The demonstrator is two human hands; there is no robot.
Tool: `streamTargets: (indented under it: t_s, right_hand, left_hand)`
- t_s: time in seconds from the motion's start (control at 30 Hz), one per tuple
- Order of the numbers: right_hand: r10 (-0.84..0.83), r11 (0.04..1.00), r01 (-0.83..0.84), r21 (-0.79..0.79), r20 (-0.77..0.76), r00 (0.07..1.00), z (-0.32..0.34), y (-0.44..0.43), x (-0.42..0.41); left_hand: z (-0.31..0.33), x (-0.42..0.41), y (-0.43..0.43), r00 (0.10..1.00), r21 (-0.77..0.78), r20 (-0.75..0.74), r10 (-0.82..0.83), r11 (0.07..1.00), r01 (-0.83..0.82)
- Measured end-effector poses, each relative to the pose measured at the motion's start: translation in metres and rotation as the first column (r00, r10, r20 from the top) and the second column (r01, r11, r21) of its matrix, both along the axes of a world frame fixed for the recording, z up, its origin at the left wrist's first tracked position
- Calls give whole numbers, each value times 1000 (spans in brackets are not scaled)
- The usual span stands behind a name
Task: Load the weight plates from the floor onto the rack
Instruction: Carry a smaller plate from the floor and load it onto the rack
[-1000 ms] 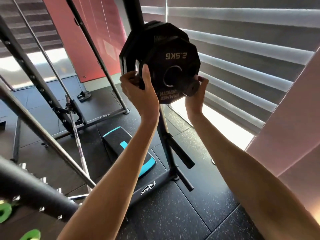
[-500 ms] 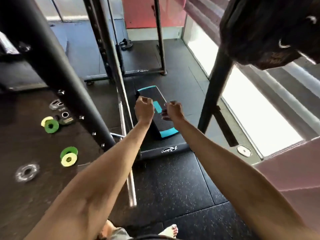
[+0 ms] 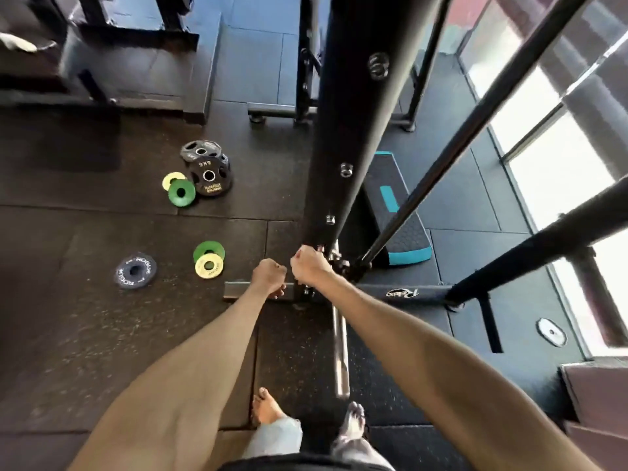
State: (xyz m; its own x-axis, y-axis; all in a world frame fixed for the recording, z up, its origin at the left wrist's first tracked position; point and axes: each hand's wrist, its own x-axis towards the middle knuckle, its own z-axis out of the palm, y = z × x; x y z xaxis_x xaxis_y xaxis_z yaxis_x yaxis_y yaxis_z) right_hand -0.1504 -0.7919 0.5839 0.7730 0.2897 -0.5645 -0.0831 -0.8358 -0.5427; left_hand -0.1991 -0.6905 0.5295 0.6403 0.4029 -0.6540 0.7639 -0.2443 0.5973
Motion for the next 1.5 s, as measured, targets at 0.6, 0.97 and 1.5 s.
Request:
streamTargets:
  t_s: [0.6,0.97,1.5]
  right_hand:
    - [434,889,-444,-107,-110,894,-115,332,-16]
    - [372,912,-398,-98,-212,904,-194,530,20]
    - [307,923,-344,-173,-206,929,-555,727,45]
  left_hand:
    - [-72,-48,333,993,161,-119,-10,987,30]
    - [-174,-14,515,982,59,-183,46,998,-35]
    - [-535,4,720,865,242,-399,304,945,-221]
